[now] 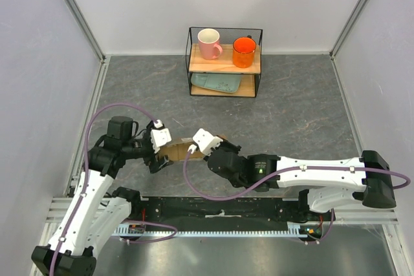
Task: Unpack the express box
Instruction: Open the express box at the center of the board.
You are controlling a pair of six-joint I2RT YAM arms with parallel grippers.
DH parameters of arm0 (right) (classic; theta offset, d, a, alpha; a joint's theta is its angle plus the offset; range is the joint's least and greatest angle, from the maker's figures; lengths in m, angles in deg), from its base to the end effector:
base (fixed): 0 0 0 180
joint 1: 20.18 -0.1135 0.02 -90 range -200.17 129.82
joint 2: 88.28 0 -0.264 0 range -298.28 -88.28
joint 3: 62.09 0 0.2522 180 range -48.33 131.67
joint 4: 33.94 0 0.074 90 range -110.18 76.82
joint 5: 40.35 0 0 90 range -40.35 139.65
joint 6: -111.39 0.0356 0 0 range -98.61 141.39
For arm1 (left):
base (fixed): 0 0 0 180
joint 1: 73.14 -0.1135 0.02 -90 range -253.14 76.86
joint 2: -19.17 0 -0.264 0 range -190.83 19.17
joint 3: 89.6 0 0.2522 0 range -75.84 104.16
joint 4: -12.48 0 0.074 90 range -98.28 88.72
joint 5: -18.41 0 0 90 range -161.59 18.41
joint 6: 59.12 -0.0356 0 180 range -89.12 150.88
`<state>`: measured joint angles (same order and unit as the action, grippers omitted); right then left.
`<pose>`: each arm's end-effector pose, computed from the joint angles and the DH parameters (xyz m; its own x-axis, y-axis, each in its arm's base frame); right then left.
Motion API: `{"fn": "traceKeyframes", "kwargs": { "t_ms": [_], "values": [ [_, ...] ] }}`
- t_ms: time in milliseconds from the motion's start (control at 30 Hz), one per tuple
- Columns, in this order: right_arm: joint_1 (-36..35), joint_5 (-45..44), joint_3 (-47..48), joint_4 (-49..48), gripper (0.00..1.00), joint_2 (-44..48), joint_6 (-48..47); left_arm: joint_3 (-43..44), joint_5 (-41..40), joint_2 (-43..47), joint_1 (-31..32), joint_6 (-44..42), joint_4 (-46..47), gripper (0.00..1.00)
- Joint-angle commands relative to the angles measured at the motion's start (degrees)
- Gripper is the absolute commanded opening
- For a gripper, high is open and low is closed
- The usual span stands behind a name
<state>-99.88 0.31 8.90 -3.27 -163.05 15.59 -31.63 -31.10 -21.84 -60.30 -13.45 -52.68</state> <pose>0.0771 0.2731 0.2966 -0.0471 -0.6277 -0.7770 -0.5367 0.6720 -0.5103 0.1210 -0.0513 0.2850 -0.1070 0.5695 -0.8150 0.9306 0.3459 0.1195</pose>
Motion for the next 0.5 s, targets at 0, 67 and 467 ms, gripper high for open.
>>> {"fn": "traceKeyframes", "kwargs": {
  "t_ms": [0, 67, 467],
  "values": [
    [0.86, -8.32, -0.63, 2.25, 0.00, 5.59, 1.93, -4.65, -26.06, -1.25, -2.03, 1.35, 12.53, 0.99],
    [0.86, -6.65, -1.24, 2.34, 0.00, 5.33, 2.98, -4.66, -29.22, -2.31, -2.47, 2.84, 17.00, 0.99],
    [0.34, -4.44, -5.38, 2.34, 0.00, 2.60, 10.46, -1.65, -5.24, 5.24, -2.56, 3.38, 7.36, 0.99]
  ]
}}
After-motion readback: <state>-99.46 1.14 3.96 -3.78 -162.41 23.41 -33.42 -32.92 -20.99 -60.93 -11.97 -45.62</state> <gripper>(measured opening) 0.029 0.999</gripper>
